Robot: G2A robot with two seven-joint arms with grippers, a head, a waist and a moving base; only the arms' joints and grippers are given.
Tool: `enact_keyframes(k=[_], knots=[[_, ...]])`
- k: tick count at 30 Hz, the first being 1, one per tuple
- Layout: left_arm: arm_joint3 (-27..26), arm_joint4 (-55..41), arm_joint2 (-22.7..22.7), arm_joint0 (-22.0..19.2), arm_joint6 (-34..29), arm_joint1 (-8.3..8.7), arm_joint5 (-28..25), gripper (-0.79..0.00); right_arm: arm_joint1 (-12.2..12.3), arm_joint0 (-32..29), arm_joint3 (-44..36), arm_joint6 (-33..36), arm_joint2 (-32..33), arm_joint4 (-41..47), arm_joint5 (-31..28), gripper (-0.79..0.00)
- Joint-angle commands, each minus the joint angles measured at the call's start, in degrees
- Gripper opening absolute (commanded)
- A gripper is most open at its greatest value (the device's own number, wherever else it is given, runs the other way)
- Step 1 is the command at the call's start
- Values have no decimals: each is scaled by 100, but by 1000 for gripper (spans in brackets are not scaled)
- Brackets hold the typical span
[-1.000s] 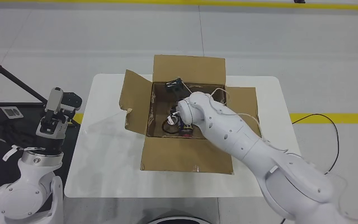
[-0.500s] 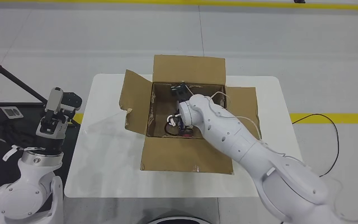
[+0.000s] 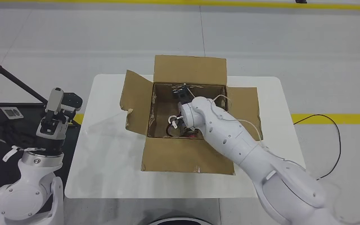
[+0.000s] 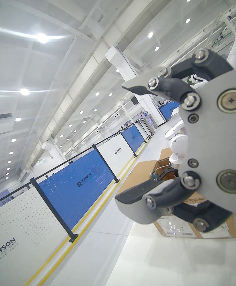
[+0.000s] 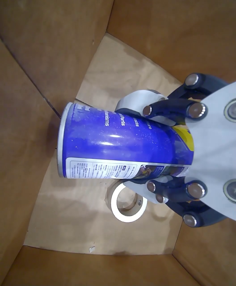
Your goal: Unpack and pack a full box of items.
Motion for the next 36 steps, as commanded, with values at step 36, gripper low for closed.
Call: enact_keyframes(k=[36], knots=[[0,0,0,0,0,0,0,0,1311,-2616,-4885,-857,4046,-582,-1225,-785]])
